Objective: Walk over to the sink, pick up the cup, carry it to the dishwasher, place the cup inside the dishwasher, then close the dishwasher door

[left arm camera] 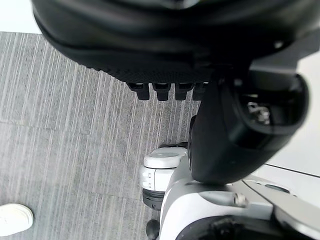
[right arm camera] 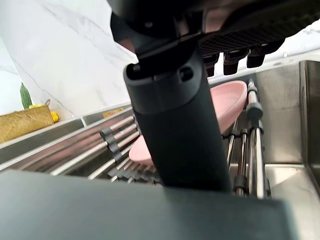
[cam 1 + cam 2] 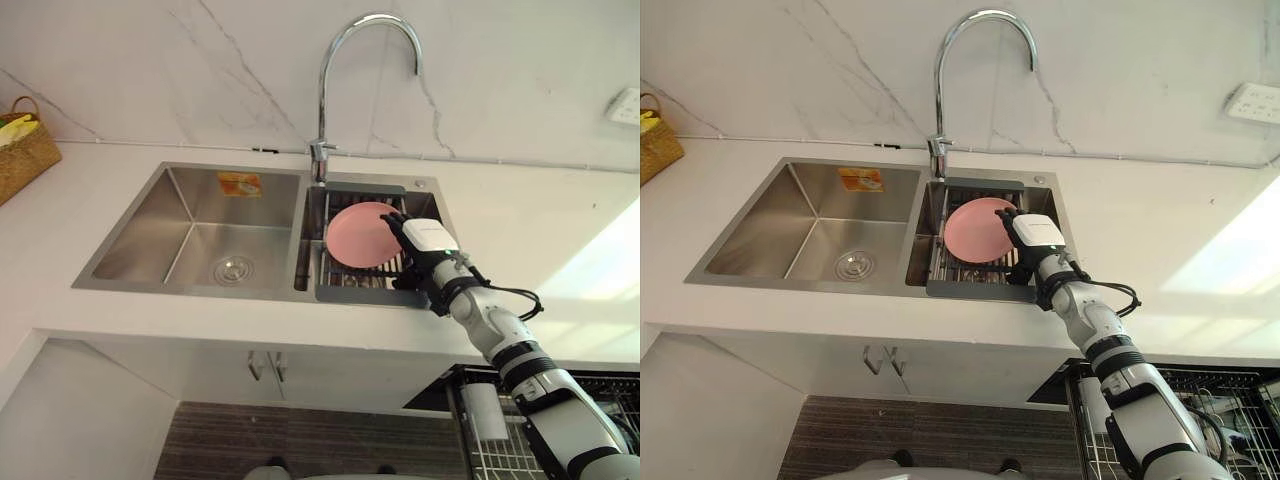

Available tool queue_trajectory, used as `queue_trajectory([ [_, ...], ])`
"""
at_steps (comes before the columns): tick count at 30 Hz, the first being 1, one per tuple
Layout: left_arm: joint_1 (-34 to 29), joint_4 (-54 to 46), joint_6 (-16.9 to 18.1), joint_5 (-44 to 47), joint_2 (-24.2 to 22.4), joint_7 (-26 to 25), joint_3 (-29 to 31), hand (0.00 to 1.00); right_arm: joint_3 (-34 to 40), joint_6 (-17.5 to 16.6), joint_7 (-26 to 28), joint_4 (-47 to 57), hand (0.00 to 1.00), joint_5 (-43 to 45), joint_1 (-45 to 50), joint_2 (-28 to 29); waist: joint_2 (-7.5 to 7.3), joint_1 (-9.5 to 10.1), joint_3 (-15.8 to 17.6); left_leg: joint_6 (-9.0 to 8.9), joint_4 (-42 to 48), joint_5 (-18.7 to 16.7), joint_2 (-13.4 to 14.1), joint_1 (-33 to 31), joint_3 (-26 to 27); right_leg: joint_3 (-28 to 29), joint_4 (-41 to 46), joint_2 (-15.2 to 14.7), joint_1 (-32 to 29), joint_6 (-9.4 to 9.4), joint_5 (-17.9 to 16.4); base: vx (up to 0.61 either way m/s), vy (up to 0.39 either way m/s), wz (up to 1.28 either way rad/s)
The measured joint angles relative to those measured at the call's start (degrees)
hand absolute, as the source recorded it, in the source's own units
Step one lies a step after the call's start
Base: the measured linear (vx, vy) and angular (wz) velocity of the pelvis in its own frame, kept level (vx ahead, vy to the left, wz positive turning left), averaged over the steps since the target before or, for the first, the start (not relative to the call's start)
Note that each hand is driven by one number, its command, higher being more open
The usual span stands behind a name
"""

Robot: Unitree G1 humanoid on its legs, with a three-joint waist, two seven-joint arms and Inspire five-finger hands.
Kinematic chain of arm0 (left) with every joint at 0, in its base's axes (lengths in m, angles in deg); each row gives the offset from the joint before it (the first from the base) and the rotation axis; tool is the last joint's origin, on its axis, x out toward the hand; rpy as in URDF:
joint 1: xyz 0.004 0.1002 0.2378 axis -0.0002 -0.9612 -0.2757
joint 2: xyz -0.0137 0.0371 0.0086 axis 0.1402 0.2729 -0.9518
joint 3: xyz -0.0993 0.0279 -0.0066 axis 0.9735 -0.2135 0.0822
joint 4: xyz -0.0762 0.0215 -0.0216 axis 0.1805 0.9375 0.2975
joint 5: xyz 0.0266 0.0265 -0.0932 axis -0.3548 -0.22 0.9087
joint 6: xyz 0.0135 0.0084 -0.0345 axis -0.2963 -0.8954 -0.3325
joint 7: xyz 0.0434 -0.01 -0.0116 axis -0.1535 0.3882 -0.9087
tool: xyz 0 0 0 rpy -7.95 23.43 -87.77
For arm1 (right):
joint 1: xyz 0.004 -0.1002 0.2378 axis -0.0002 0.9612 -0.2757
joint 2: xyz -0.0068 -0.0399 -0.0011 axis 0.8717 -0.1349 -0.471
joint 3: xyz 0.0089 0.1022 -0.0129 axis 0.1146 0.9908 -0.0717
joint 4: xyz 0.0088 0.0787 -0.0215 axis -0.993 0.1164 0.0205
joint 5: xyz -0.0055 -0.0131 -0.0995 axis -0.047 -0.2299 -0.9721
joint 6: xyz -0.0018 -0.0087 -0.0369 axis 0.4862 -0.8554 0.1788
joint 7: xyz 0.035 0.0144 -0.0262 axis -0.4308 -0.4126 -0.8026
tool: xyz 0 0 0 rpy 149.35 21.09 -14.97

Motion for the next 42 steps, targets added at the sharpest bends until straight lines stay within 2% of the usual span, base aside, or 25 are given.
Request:
queue_trajectory([
  [11,0.1,-0.2,1.0,-0.1,-0.1,0.1,0.0,1.00,-3.1,1.4,-0.7,-6.3,1.00,-2.1,-4.1,0.0,-0.05,0.60,0.8,0.14,0.0,0.4,-0.6,-0.2,-1.5,-1.6,-0.1,-0.4,0.7,0.06,-0.1,-0.01,0.008,0.07],
  [20,0.2,-0.4,2.3,-0.3,-0.3,-0.1,0.0,1.00,-4.3,0.9,-8.0,-10.2,1.00,-5.3,-5.3,0.9,0.05,1.69,1.5,0.16,0.0,0.5,-0.6,-0.4,-1.7,-1.9,-0.1,-0.5,0.7,0.08,-0.1,0.00,0.001,0.00],
  [21,0.2,-0.4,2.4,-0.3,-0.3,-0.1,0.0,1.00,-4.3,0.7,-8.9,-10.4,0.00,-5.8,-5.4,0.9,0.05,1.72,1.5,0.16,0.0,0.5,-0.7,-0.4,-1.7,-1.9,-0.1,-0.5,0.7,0.08,-0.1,0.00,0.000,0.00],
  [28,-0.1,-0.3,3.4,-1.3,-0.3,-0.3,0.0,1.00,-7.4,-1.6,-10.4,-11.3,0.00,-8.1,-5.6,-0.7,0.00,1.65,1.7,0.16,0.0,0.7,-0.7,-0.4,-2.1,-2.0,-0.1,-0.4,0.9,0.10,-0.1,0.00,0.000,0.00],
  [33,-0.2,-0.2,4.6,-1.4,-0.3,-0.3,0.0,1.00,-8.2,-4.6,-14.0,-13.0,0.00,-9.4,-5.7,-1.8,0.09,1.68,2.0,-0.03,0.0,0.9,-0.5,-0.7,-2.4,-2.7,-0.2,-0.2,0.9,0.38,-0.5,-0.03,0.005,0.06],
  [35,-0.2,-0.2,5.0,-1.4,-0.3,-0.5,0.0,1.00,-8.2,-5.2,-16.1,-13.0,0.00,-10.7,-5.7,-2.1,0.11,1.68,2.3,0.02,0.0,0.8,-0.3,-0.8,-2.6,-2.9,-0.2,-0.1,0.9,0.29,-0.6,-0.01,-0.001,0.02],
  [37,-0.2,-0.2,5.4,-1.4,-0.5,-0.8,0.0,1.00,-8.6,-6.2,-23.5,-12.9,0.00,-11.3,-5.7,-1.9,0.39,1.60,2.7,-0.13,0.0,0.9,0.1,-0.9,-2.6,-2.9,-0.2,0.3,0.9,0.19,-0.6,0.00,0.000,0.00],
  [39,-0.2,-0.3,5.5,-1.4,-0.7,-1.0,0.1,1.00,-8.6,-6.9,-26.5,-12.2,0.00,-12.2,-5.7,-1.7,0.48,1.62,2.7,-0.50,0.0,1.2,0.2,-1.0,-2.9,-3.1,-0.2,0.4,0.9,0.04,-0.7,0.02,-0.013,0.04],
  [42,-0.3,-0.4,5.6,-2.5,-0.7,-1.0,0.1,1.00,-8.6,-7.3,-28.2,-12.1,0.00,-12.5,-5.7,-1.9,0.58,1.24,2.8,-0.52,0.0,1.2,0.3,-1.0,-2.8,-3.1,-0.2,0.6,0.8,-0.01,-0.7,0.00,0.000,0.00],
])
